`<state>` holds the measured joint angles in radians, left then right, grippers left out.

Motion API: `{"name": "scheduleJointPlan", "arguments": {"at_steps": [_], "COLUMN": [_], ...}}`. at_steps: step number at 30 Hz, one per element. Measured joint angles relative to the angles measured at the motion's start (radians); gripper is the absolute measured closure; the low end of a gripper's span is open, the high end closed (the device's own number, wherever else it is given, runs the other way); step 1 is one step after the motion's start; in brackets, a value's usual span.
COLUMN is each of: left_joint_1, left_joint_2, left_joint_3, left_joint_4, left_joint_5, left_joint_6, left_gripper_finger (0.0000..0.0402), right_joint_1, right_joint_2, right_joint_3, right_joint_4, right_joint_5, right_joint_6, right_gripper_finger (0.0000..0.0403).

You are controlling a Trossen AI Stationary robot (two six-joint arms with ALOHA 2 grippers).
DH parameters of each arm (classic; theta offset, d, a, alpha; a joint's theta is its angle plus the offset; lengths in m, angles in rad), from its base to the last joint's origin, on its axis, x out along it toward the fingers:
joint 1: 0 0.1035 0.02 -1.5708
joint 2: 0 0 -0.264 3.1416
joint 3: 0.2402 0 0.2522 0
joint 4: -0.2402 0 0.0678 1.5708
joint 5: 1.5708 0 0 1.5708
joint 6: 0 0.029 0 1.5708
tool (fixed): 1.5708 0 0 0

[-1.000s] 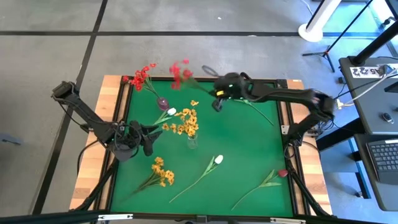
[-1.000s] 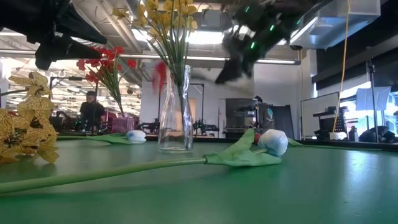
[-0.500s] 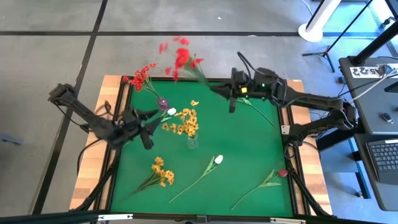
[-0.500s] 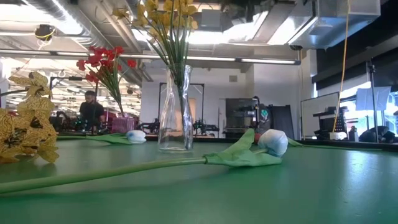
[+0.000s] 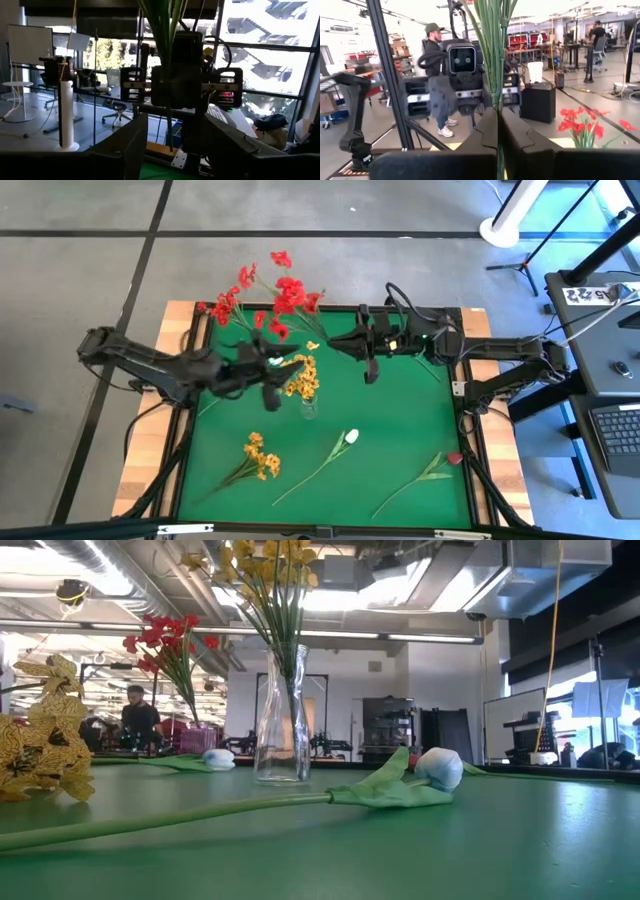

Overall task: Sort flowers into vase by color
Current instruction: Put the red flowers into the violet vase

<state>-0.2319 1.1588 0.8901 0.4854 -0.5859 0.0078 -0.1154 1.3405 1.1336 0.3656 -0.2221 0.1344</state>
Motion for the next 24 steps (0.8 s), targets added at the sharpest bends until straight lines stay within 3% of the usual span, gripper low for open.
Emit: {"name": "scheduleJointPlan", "arguments": {"at_steps": [3, 8, 13, 17, 21, 24], "left_joint_1": [0.057, 0.114, 0.135, 0.119, 0.089, 0.069], "left_joint_2": [0.08, 0.173, 0.183, 0.179, 0.177, 0.176], "left_joint_3": [0.064, 0.154, 0.182, 0.182, 0.183, 0.183], "left_joint_4": [0.004, -0.007, -0.006, -0.033, -0.071, -0.079], "left_joint_5": [0.059, 0.053, 0.046, -0.02, -0.098, -0.149], "left_joint_6": [-0.041, -0.043, -0.055, -0.066, -0.045, -0.028], "left_gripper_finger": [0.0222, 0.0222, 0.0222, 0.0229, 0.0274, 0.0338], "right_joint_1": [-0.003, -0.002, -0.002, -0.002, -0.002, -0.003], "right_joint_2": [0.023, 0.042, 0.05, 0.05, 0.05, 0.05], "right_joint_3": [0.0, 0.0, 0.002, 0.002, 0.001, 0.001], "right_joint_4": [0.001, -0.004, -0.004, -0.029, -0.039, -0.042], "right_joint_5": [-0.017, -0.039, -0.07, -0.07, -0.062, -0.04], "right_joint_6": [0.025, 0.042, 0.054, 0.055, 0.055, 0.053], "right_gripper_finger": [0.0402, 0.0402, 0.0402, 0.0402, 0.0403, 0.0399]}}
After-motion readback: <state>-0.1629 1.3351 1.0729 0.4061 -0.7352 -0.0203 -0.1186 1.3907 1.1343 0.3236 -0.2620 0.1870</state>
